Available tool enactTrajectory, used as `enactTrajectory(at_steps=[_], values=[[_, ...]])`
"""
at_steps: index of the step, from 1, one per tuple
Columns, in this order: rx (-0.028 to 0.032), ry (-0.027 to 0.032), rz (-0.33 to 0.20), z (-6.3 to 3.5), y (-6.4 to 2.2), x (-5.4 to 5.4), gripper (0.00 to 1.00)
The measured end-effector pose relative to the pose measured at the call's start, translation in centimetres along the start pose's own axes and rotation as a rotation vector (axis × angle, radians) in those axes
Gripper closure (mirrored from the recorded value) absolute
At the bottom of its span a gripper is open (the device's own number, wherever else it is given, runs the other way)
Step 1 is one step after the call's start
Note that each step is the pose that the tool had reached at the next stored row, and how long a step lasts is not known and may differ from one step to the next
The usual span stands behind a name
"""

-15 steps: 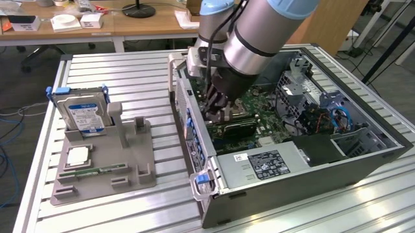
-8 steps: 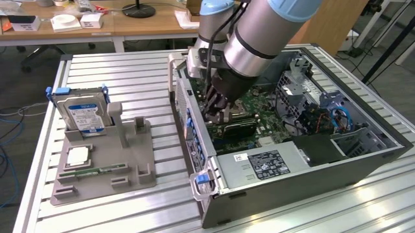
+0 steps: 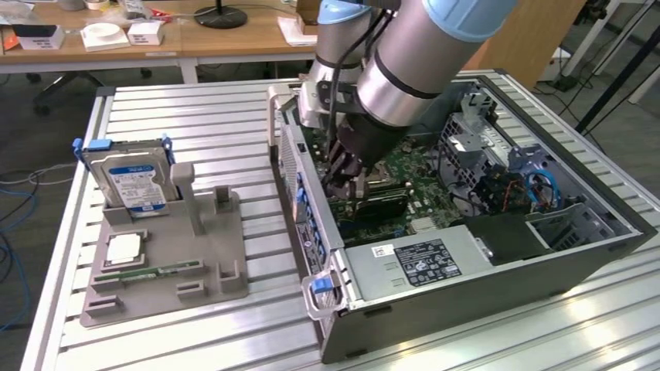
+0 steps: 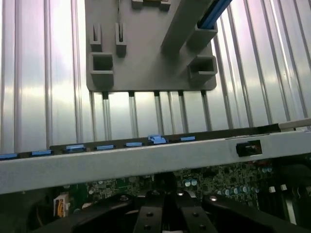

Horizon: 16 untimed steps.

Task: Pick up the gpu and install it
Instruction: 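Press down on the gpu until it lock into place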

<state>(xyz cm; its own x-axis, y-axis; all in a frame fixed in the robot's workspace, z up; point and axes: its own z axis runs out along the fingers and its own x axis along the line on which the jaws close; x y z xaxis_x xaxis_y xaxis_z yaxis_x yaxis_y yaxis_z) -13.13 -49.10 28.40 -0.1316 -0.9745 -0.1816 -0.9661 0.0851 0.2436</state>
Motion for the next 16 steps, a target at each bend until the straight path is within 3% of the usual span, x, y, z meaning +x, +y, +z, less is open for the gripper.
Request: enactTrajectory(at_steps=[3, 5, 7, 16], values=[[-0.0039, -0.0085, -0.001, -0.31, -1.18, -0.1, 0.89], [-0.0059, -0.0219, -0.004, -0.50, -2.01, -0.3, 0.89], [-0.0074, -0.0282, -0.006, -0.66, -2.73, -0.4, 0.89], [-0.0072, -0.0282, -0.006, -0.66, -2.73, -0.4, 0.89]])
